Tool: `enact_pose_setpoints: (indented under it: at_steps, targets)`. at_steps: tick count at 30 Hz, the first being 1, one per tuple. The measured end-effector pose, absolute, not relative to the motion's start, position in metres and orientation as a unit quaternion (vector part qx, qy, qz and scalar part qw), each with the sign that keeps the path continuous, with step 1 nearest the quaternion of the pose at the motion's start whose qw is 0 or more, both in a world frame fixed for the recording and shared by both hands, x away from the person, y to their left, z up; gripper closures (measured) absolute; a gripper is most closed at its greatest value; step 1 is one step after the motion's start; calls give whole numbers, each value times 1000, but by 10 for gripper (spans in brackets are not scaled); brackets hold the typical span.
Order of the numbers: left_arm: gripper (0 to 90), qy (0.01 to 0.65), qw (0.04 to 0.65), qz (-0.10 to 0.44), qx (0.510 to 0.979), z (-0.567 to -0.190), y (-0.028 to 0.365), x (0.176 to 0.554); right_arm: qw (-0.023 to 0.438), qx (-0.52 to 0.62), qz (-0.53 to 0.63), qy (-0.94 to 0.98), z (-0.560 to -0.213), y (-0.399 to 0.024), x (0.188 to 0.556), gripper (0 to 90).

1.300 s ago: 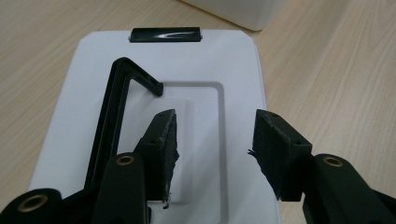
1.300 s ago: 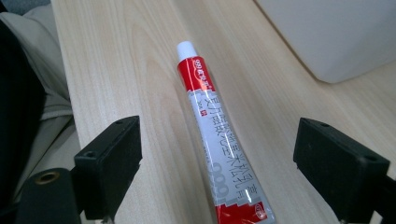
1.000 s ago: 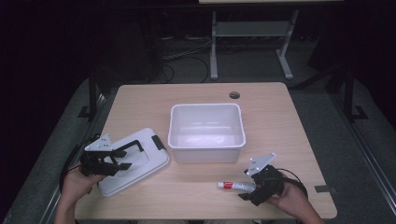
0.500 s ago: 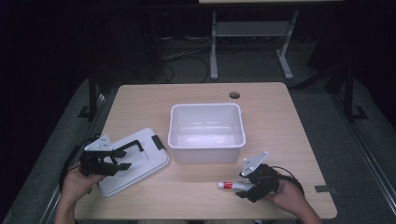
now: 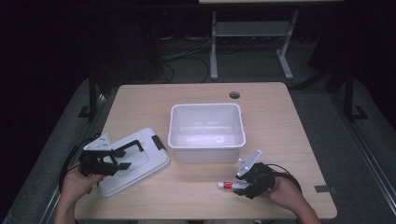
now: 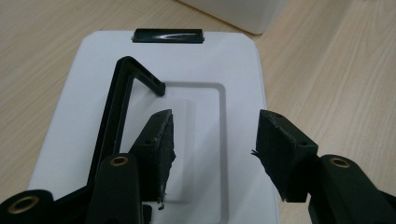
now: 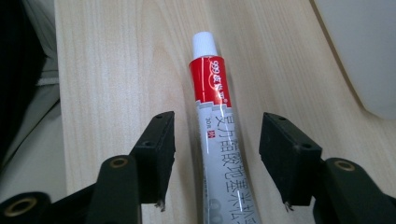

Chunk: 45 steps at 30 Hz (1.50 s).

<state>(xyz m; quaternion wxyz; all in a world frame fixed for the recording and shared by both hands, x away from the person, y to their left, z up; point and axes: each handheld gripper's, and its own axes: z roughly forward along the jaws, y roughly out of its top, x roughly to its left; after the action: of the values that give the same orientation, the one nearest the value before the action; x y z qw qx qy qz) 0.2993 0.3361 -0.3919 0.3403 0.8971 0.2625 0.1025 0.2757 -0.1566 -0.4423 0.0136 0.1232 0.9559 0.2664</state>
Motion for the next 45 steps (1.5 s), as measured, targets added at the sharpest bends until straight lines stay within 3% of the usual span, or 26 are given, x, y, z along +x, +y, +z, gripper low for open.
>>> enact_pose_setpoints:
  at_steps: [21, 45]
  targets:
    - [448, 263, 341, 104, 897, -391, 336, 299, 6, 96, 254, 962, -447, -152, 283, 644]
    - [443, 264, 342, 106, 896, -391, 337, 298, 2, 84, 252, 964, -449, -151, 284, 707]
